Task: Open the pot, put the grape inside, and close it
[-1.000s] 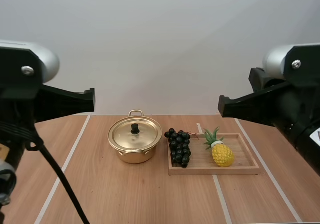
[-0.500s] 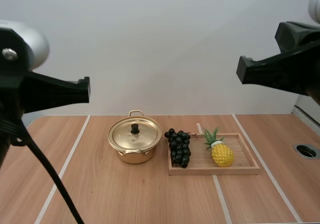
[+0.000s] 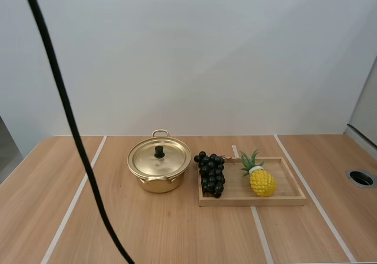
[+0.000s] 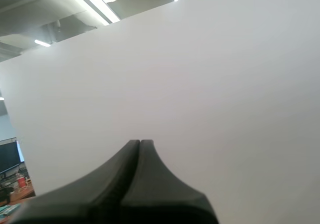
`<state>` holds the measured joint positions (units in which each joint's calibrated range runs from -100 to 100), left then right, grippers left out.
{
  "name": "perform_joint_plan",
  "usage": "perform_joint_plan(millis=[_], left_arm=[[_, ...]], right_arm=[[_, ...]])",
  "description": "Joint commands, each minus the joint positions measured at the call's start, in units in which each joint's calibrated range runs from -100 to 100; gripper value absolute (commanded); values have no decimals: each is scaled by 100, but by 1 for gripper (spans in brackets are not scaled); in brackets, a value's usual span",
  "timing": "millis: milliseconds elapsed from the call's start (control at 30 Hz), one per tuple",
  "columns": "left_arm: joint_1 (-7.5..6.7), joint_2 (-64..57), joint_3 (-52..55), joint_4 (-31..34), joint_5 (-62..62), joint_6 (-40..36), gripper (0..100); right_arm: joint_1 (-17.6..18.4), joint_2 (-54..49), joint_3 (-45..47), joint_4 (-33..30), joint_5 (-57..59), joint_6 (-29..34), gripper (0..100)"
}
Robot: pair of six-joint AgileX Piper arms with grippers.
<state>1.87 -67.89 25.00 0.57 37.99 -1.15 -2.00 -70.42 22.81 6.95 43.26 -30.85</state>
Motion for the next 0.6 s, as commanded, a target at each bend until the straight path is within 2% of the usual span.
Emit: perform_joint_plan(millis=[0, 233, 300, 367, 467, 500, 533, 567], left_arm=[[5, 355, -339, -609, -10, 445, 0], [5, 825, -617, -1055, -6, 757, 0], [5, 897, -617, -1154, 129, 855, 6], [5, 948, -617, -1307, 280, 959, 20], [5, 992, -617, -1556, 437, 1123, 57], [5, 1011, -617, -1607, 509, 1142, 70], [5, 1011, -617, -1630, 572, 1151, 81], [5, 1022, -617, -1644, 593, 1152, 93]], right_arm=[[-87, 313, -373, 140, -93, -195, 0], [-331, 837, -653, 259, -42, -236, 0], [-384, 883, -653, 355, 12, -235, 0], [-395, 883, -653, 439, 77, -235, 0], [-395, 883, -664, 551, 221, -235, 3], [-395, 883, -664, 551, 268, -235, 14], [-395, 883, -664, 540, 362, -235, 34], [-395, 883, -664, 540, 424, -235, 59]])
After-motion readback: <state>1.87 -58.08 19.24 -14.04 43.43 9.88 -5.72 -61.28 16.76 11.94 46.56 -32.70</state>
